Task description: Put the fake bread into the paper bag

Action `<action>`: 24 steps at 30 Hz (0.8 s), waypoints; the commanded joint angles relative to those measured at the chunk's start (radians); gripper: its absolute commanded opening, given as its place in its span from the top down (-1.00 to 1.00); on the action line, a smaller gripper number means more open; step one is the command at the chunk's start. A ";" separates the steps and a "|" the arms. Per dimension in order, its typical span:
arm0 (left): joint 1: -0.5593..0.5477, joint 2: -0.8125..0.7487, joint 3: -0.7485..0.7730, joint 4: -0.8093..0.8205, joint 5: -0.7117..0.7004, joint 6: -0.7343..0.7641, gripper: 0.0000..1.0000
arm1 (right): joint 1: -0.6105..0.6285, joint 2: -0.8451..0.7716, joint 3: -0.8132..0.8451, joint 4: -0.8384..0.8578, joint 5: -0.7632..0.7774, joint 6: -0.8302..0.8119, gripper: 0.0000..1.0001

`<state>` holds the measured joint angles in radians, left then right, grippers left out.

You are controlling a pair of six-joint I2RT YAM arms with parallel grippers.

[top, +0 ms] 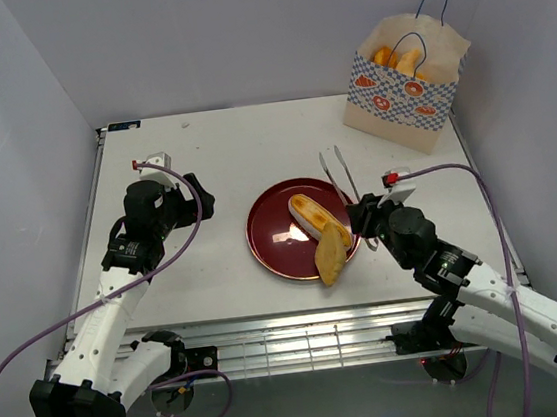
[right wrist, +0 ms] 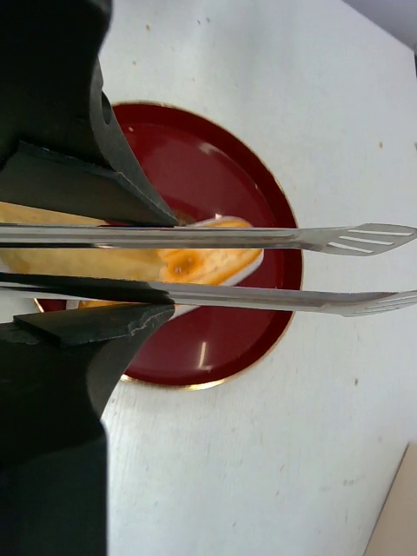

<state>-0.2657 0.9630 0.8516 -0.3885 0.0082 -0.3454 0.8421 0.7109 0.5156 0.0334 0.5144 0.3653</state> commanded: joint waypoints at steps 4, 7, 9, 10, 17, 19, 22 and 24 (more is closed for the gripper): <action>-0.004 -0.003 0.009 0.008 0.012 0.002 -0.96 | -0.106 -0.103 -0.072 -0.032 0.142 0.093 0.09; -0.006 0.002 0.009 0.008 0.010 0.002 -0.96 | -0.153 -0.137 -0.101 -0.076 0.144 0.110 0.09; -0.006 0.006 0.009 0.008 0.010 0.002 -0.96 | -0.175 -0.160 -0.114 -0.089 0.131 0.123 0.08; -0.006 0.008 0.009 0.008 0.010 0.002 -0.96 | -0.193 -0.172 -0.129 -0.092 0.125 0.126 0.09; -0.006 0.010 0.009 0.008 0.007 0.003 -0.96 | -0.281 -0.142 -0.193 -0.096 0.053 0.176 0.08; -0.006 0.009 0.007 0.007 0.007 0.003 -0.96 | -0.308 -0.119 -0.206 -0.095 0.036 0.187 0.08; -0.006 0.011 0.007 0.008 0.007 0.003 -0.96 | -0.336 -0.087 -0.233 -0.067 0.006 0.190 0.08; -0.006 0.011 0.009 0.008 0.007 0.005 -0.96 | -0.359 -0.071 -0.250 -0.049 -0.011 0.192 0.08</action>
<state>-0.2661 0.9783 0.8516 -0.3885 0.0082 -0.3454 0.5106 0.6266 0.2794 -0.0834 0.5304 0.5301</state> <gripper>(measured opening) 0.979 0.462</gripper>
